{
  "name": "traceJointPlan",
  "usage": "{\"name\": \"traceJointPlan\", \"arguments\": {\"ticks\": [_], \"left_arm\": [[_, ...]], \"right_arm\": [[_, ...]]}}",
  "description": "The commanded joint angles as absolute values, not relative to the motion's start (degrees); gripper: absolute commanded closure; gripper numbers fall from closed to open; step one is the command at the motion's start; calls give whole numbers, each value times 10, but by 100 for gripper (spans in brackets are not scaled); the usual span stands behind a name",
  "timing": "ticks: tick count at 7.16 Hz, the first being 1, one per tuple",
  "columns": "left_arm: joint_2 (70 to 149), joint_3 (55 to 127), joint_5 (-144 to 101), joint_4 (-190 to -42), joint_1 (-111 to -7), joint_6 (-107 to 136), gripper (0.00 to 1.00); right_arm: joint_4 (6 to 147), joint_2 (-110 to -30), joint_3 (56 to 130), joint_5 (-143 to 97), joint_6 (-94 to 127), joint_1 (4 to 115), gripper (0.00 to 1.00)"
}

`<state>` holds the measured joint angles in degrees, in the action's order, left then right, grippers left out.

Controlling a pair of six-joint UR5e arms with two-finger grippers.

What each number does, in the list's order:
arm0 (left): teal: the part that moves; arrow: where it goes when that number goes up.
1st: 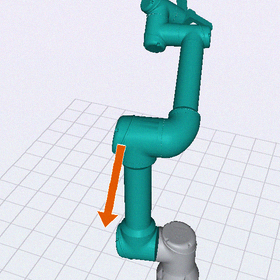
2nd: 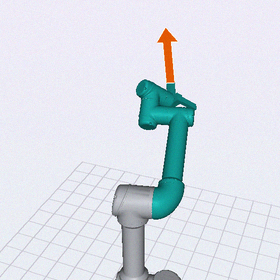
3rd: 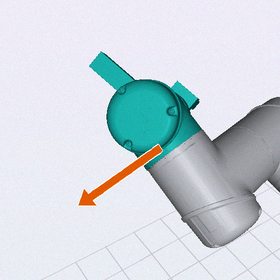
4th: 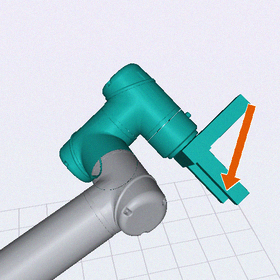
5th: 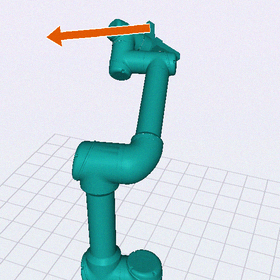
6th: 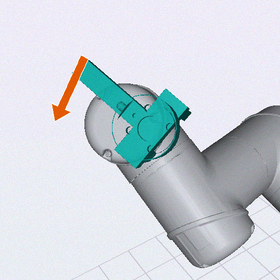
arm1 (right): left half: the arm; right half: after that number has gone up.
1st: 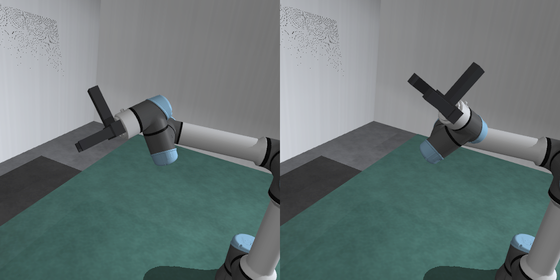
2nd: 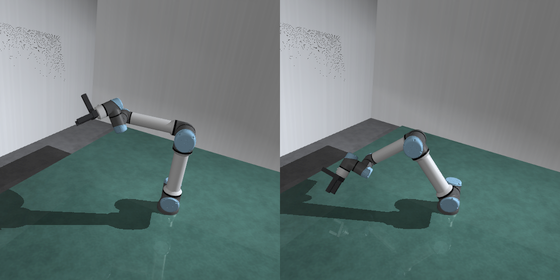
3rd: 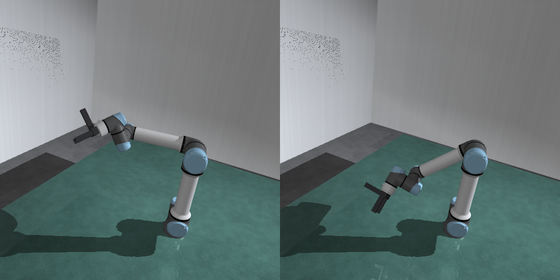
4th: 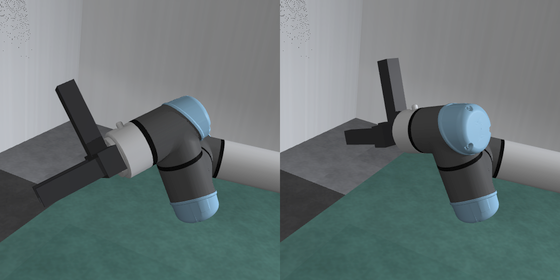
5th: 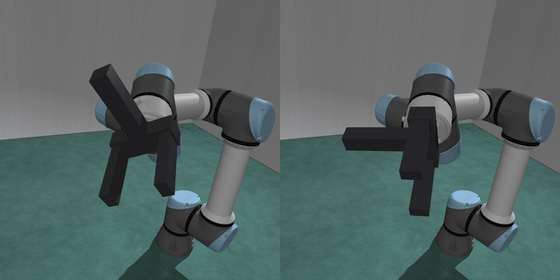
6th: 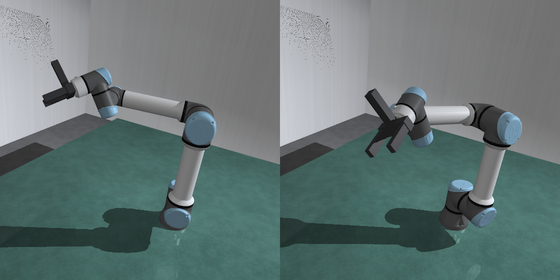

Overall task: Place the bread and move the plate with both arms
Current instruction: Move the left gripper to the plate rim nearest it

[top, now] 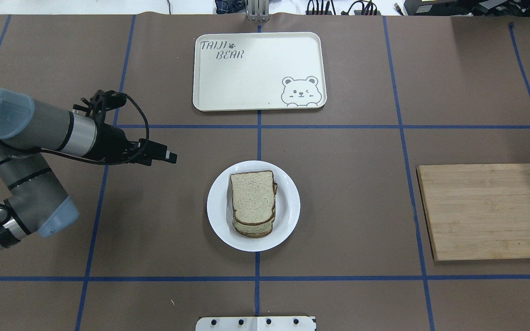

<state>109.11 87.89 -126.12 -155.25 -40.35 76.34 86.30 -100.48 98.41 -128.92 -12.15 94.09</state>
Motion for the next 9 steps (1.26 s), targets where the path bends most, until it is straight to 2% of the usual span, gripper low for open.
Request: {"name": "traceJointPlan", "arguments": {"ticks": [1, 5, 9], "left_arm": [[1103, 868, -1174, -1626, -305, 830, 2], [1108, 869, -1131, -1651, -258, 890, 24], [1096, 867, -1129, -1657, -258, 890, 31]], "right_arm": [[863, -1002, 983, -1294, -117, 941, 0], [863, -1001, 983, -1297, -116, 940, 0], [862, -1000, 982, -1296, -115, 940, 0]]}}
